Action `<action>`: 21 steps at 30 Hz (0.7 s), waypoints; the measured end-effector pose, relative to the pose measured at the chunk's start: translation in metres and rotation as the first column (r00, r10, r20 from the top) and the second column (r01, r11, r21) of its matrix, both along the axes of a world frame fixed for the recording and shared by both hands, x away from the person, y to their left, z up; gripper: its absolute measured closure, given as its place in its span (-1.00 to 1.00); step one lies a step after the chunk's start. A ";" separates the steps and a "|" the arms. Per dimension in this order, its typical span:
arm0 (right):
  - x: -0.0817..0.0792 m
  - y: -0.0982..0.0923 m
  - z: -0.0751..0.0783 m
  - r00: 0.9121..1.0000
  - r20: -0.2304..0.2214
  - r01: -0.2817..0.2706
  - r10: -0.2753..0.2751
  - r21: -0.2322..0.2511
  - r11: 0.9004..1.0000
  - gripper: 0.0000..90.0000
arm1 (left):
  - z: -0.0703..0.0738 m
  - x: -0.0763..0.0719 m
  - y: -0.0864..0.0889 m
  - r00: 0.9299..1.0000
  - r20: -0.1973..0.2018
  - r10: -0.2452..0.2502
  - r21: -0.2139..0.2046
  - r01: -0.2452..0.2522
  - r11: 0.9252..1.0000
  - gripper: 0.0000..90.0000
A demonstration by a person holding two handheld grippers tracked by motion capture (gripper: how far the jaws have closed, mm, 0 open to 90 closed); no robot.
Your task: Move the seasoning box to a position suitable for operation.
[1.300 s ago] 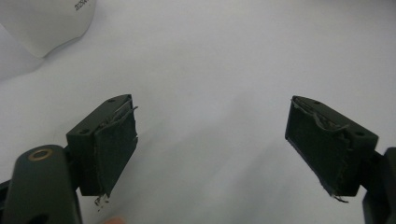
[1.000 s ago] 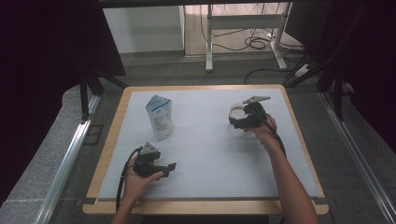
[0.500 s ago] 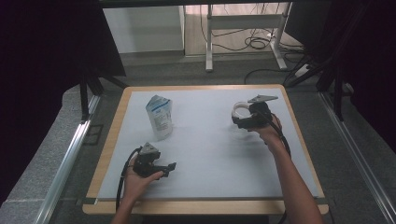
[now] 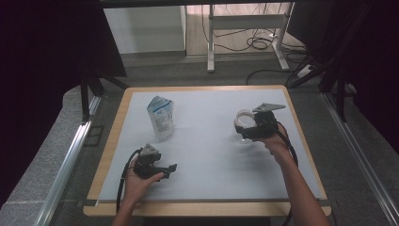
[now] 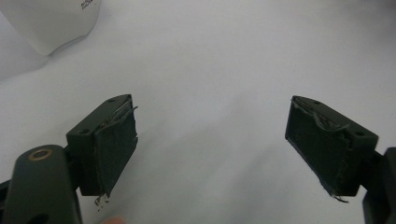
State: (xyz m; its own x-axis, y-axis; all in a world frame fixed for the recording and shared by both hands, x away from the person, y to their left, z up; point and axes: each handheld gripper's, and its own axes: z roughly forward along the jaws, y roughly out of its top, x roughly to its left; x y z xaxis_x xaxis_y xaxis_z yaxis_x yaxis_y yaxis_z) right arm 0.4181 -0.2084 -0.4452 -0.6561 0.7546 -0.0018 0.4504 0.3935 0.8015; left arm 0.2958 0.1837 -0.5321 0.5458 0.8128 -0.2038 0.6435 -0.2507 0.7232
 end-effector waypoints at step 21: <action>-0.048 0.005 -0.021 0.998 -0.039 -0.056 0.055 -0.038 0.998 -0.75 | -0.003 0.001 0.002 1.000 -0.004 0.007 -0.004 -0.007 1.000 -0.63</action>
State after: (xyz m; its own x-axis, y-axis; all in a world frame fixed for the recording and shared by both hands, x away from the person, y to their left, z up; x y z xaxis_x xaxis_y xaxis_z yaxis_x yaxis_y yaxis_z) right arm 0.3701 -0.2033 -0.4658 -0.6971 0.7169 -0.0049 0.4571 0.4497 0.7674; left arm 0.2966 0.1856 -0.5347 0.5390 0.8160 -0.2089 0.6480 -0.2433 0.7217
